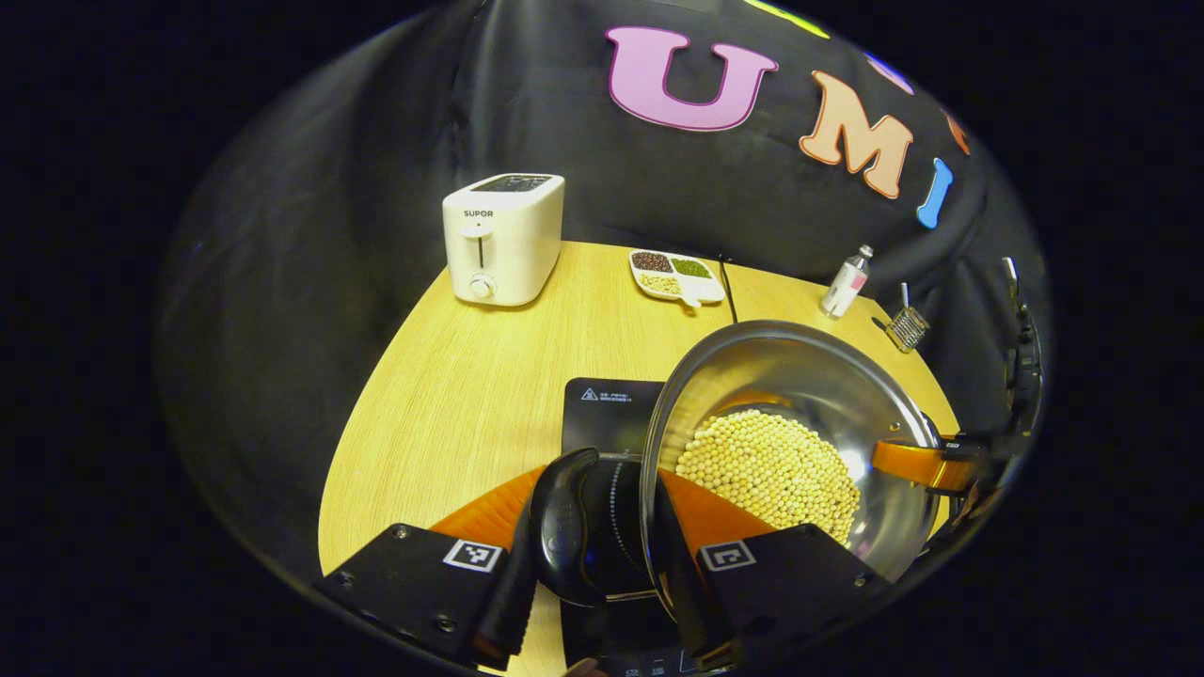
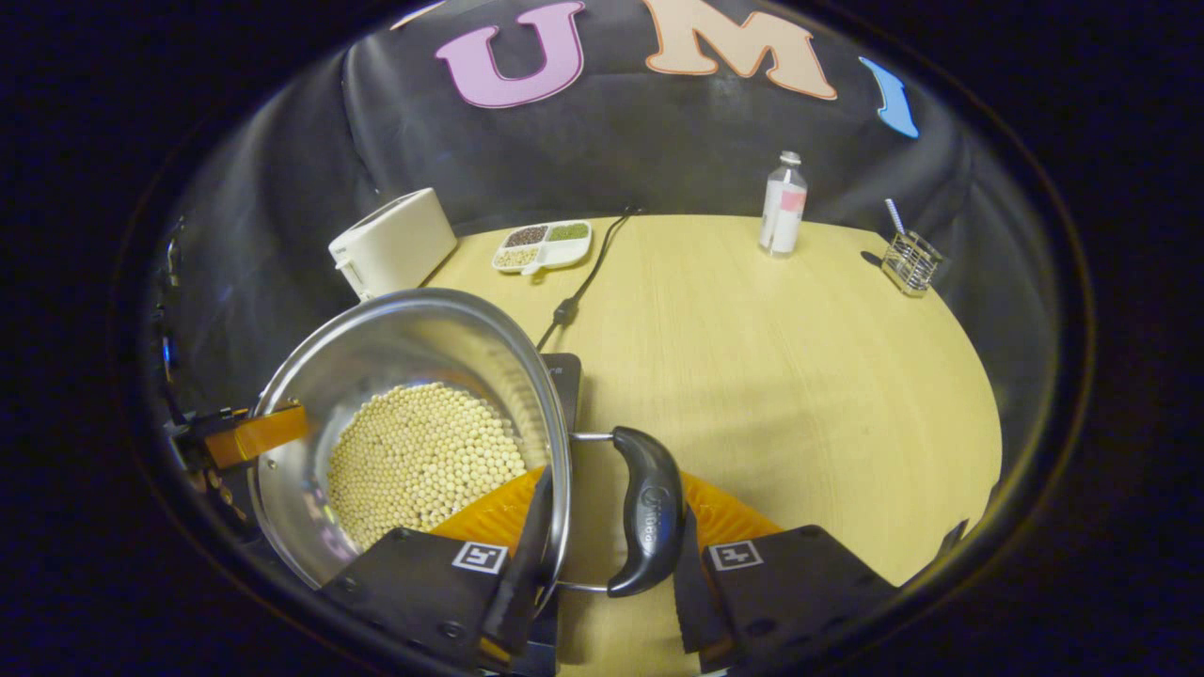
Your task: First push the handle of the pot to place it horizontally, then grasp the pot with both hands and set it on the induction cooktop.
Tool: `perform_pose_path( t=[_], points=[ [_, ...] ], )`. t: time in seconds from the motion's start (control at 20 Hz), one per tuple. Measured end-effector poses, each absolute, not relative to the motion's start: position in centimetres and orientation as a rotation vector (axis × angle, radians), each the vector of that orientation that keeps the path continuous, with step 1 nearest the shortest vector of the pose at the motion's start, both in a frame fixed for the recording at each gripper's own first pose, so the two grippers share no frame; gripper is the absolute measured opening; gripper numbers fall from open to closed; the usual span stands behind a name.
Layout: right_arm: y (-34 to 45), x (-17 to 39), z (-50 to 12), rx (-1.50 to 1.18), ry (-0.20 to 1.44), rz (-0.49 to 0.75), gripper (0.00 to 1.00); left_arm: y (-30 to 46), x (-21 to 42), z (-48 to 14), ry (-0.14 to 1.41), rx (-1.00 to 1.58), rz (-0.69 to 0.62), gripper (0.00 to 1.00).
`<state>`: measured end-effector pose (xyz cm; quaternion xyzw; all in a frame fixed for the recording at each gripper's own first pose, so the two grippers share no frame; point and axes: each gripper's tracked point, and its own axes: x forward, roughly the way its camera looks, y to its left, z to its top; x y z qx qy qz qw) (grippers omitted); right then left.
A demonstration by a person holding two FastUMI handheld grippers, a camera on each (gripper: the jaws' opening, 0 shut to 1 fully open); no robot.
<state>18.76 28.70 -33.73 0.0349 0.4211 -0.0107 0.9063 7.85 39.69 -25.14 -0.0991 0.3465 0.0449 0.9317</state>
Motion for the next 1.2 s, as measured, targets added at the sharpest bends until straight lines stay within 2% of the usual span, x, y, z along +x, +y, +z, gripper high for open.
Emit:
perform_pose_path(
  t=[0.1,0.15,0.2,0.35,0.4,0.45,0.55,0.6,0.65,0.7,1.05,1.2],
  points=[
    [29.4,18.9,-34.0,0.066,0.871,-0.023,0.58,40.4,7.9,-25.4,0.707,-0.203,0.092,0.62],
    [29.8,18.9,-34.1,0.064,0.874,-0.023,0.63,40.6,7.8,-25.6,0.712,-0.206,0.093,0.62],
    [30.0,19.0,-34.3,0.063,0.876,-0.022,0.58,41.0,7.8,-25.9,0.713,-0.21,0.093,0.62],
    [30.5,19.5,-34.7,0.059,0.873,-0.023,0.58,41.5,8.0,-26.4,0.712,-0.219,0.092,0.62],
    [30.5,19.6,-34.6,0.058,0.872,-0.023,0.63,41.5,8.1,-26.5,0.711,-0.224,0.09,0.62],
    [30.6,19.8,-34.7,0.059,0.874,-0.025,0.58,41.6,8.5,-26.5,0.709,-0.224,0.088,0.62],
    [30.3,20.0,-34.8,0.068,0.88,-0.03,0.58,41.6,8.8,-26.4,0.706,-0.214,0.08,0.62],
    [30.3,20.0,-34.8,0.069,0.88,-0.029,0.63,41.5,8.9,-26.4,0.707,-0.212,0.077,0.62],
    [30.2,20.1,-34.9,0.07,0.881,-0.028,0.58,41.5,8.9,-26.5,0.709,-0.215,0.077,0.62],
    [30.2,20.1,-34.9,0.068,0.882,-0.025,0.58,41.5,8.8,-26.6,0.708,-0.218,0.076,0.63],
    [30.4,20.1,-34.6,0.044,0.87,-0.026,0.66,41.4,8.3,-26.8,0.721,-0.217,0.08,0.67],
    [30.7,20.2,-34.5,0.061,0.87,-0.019,0.77,41.1,8.4,-26.8,0.717,-0.172,0.066,0.72]
  ],
)
